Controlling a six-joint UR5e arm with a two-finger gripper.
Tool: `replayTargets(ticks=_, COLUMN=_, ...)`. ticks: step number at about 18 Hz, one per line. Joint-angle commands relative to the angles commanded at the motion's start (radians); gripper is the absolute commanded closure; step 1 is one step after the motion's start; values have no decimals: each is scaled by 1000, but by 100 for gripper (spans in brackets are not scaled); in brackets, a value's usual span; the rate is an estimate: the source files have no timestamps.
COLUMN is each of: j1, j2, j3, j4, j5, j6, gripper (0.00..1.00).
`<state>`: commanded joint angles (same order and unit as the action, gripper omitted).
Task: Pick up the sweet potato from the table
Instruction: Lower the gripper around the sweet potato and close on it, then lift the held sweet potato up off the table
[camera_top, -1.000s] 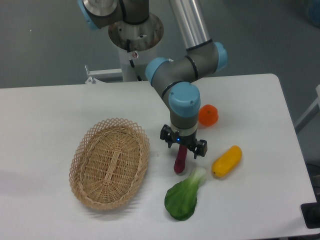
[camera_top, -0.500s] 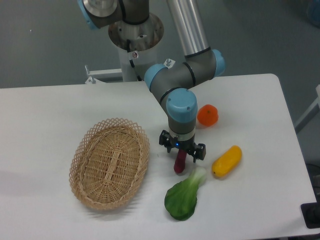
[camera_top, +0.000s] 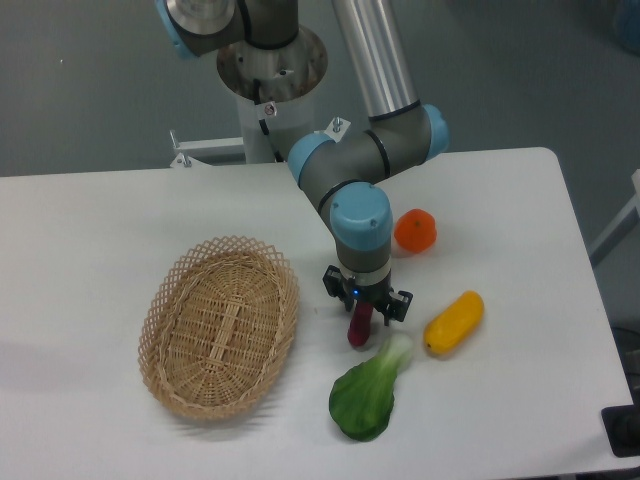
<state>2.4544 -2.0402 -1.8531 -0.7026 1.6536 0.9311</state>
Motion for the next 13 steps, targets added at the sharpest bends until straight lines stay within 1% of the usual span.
replayTargets(ticks=2, j1=0, j2=0, j3=0, j4=0, j5=0, j6=2, gripper=75)
replayTargets(ticks=8, j1=0, j2=28, j3=5, j4=-3, j5=-2, j6=60, gripper=76)
replayTargets(ticks=9, j1=2, j2=38, j3=5, j4=-3, j5=-2, j6=84, gripper=76)
replayTargets(ticks=13, j1=17, j2=116, j3=9, j4=-21, j5=-11, j6=214, gripper=76)
